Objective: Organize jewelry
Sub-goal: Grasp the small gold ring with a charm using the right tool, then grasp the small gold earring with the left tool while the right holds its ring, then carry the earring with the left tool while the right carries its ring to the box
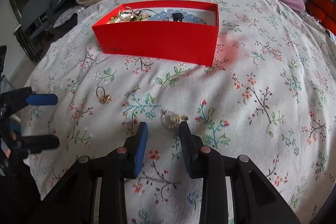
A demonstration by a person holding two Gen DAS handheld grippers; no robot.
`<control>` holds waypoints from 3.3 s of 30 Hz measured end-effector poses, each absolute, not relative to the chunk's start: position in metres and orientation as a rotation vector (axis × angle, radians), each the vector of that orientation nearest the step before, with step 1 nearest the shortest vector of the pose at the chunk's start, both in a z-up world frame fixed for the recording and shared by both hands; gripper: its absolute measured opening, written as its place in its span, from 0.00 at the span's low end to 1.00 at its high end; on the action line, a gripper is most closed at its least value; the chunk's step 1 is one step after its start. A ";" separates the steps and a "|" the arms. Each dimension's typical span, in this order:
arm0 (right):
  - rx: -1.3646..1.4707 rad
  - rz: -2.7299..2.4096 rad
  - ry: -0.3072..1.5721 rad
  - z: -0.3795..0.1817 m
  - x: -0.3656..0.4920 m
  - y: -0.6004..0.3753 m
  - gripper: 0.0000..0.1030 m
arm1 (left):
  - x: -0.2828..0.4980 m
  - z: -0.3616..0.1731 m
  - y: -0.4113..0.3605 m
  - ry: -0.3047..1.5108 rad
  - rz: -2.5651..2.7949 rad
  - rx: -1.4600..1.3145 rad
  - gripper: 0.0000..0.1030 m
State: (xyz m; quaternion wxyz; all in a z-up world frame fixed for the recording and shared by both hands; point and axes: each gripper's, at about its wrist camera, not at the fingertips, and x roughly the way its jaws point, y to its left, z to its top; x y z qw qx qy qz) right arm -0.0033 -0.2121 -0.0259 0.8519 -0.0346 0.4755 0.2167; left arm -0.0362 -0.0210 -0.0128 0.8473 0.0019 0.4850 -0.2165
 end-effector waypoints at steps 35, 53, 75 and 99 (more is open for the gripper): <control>-0.138 0.410 0.934 0.001 -0.011 -0.231 0.16 | -0.028 0.005 -0.071 0.976 -0.591 -0.012 0.75; -0.100 0.383 1.007 -0.012 -0.013 -0.264 0.16 | 0.007 -0.021 -0.136 1.001 -0.591 0.112 0.33; -0.098 0.344 1.033 -0.012 -0.007 -0.270 0.16 | 0.007 -0.020 -0.154 0.982 -0.572 0.213 0.01; -0.050 0.350 1.003 0.024 0.011 -0.250 0.16 | 0.011 0.023 -0.119 0.955 -0.545 0.064 0.01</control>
